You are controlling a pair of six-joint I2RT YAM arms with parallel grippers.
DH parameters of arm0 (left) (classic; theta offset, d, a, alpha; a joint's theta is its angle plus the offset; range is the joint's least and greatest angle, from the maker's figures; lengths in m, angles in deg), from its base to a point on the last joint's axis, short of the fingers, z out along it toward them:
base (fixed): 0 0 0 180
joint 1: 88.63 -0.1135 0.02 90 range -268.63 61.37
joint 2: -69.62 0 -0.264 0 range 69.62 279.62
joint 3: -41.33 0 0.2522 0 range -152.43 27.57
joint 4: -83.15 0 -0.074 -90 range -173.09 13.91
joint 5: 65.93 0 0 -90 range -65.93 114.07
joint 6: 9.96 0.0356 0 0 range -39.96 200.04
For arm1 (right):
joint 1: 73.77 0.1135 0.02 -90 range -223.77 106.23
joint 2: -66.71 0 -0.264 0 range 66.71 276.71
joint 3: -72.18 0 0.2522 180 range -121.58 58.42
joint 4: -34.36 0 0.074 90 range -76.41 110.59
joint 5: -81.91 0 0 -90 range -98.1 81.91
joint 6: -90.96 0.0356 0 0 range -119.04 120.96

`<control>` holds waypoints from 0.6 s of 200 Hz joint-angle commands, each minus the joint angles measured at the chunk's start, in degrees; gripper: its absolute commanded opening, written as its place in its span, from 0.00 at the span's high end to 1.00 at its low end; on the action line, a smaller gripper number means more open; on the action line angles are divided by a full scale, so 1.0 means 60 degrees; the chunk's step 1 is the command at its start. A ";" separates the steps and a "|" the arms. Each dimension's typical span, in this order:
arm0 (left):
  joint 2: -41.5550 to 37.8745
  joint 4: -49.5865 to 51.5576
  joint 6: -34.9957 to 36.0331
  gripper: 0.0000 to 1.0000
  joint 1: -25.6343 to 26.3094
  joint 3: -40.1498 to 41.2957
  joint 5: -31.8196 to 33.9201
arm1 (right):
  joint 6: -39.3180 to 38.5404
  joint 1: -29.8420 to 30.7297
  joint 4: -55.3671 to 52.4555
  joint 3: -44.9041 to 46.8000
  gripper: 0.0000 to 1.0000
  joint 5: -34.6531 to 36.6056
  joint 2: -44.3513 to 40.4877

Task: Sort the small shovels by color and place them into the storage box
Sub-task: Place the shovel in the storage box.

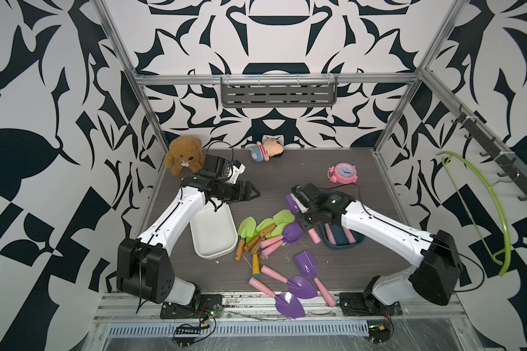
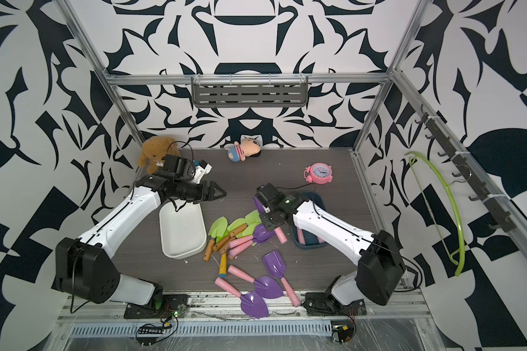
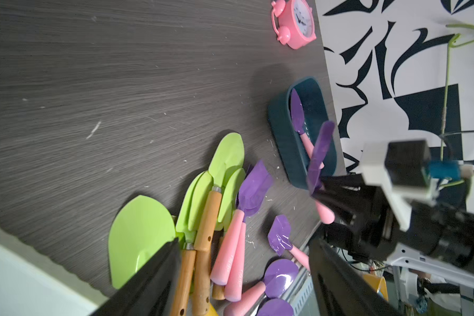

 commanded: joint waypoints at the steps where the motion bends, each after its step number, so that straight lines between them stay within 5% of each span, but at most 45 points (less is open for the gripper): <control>1: -0.0304 -0.0152 0.0629 0.19 -0.0156 0.0302 -0.0182 | 0.0463 -0.1039 -0.1355 -0.0298 0.95 0.0616 -0.0221; 42: -0.0326 -0.0259 0.0766 0.19 -0.0298 0.0469 -0.0283 | 0.0284 -0.2391 -0.1336 -0.0040 0.94 0.0440 0.0258; 120: -0.0264 -0.0320 0.0887 0.19 -0.0397 0.0610 -0.0255 | -0.0073 -0.3287 -0.0509 0.0313 0.92 -0.0371 0.1706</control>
